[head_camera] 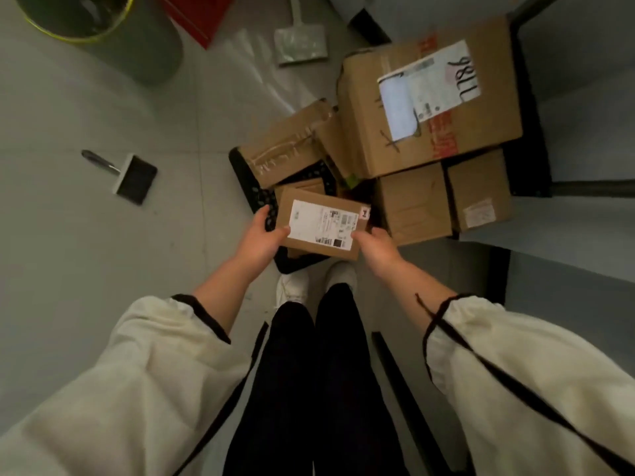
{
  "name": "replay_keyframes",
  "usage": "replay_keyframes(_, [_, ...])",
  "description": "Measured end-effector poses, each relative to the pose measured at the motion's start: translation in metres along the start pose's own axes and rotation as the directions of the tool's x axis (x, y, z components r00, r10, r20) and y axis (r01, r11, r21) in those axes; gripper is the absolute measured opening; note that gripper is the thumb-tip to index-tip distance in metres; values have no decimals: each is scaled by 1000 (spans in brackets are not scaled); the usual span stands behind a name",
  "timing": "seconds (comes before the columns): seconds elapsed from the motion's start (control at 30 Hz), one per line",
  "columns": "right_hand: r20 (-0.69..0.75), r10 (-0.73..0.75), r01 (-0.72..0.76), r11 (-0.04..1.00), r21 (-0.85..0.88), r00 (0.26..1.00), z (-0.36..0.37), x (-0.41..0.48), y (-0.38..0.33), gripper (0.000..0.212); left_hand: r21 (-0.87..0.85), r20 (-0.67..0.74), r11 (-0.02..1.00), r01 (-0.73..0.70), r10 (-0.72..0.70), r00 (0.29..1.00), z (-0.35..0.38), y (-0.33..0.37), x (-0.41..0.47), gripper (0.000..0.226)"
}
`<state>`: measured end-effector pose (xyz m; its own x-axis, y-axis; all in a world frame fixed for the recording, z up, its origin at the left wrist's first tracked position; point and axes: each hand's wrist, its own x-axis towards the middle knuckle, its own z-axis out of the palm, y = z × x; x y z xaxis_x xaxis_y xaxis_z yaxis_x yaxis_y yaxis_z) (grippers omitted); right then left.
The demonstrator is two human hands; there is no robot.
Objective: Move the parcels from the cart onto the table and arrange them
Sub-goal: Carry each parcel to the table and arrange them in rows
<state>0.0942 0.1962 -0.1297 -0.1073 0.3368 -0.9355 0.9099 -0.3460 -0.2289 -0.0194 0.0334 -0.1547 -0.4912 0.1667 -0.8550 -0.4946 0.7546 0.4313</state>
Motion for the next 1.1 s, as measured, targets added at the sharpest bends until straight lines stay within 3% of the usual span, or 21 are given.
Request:
replay_keyframes(0.13, [-42,76,-73,995,73,996,7,33,15,61,-62,41,997,53,-51,998,17,-16,28,70])
replay_keyframes(0.23, [34,68,-72,987,144,997,12,44,20,42,-86,25,995,49,-47,999,26,-18,36,59])
replay_keyframes(0.37, [29,25,-31,980,197,999,12,37,22,37,-111,7,992,59,-58,998,25,-14,25,55])
replay_keyframes(0.57, [75,-82,69,985,156,994,-1,-39,-4,37,-116,-18,993,2,-4,1000,-16,21,-30,52])
replay_keyframes(0.77, [89,-304,294,949,111,949,-21,-165,-56,46,-73,-68,984,-163,159,985,-83,84,-122,53])
replay_keyframes(0.87, [37,-451,444,888,119,892,-36,-235,-82,42,-90,-146,945,-314,299,943,-120,118,-184,50])
replay_keyframes(0.97, [-90,-615,621,782,63,784,-54,-306,-113,38,-92,-201,882,-463,439,876,-156,152,-254,47])
replay_keyframes(1.1, [-201,-774,798,596,90,600,-74,-399,-152,37,-69,-339,743,-665,610,716,-197,194,-350,48])
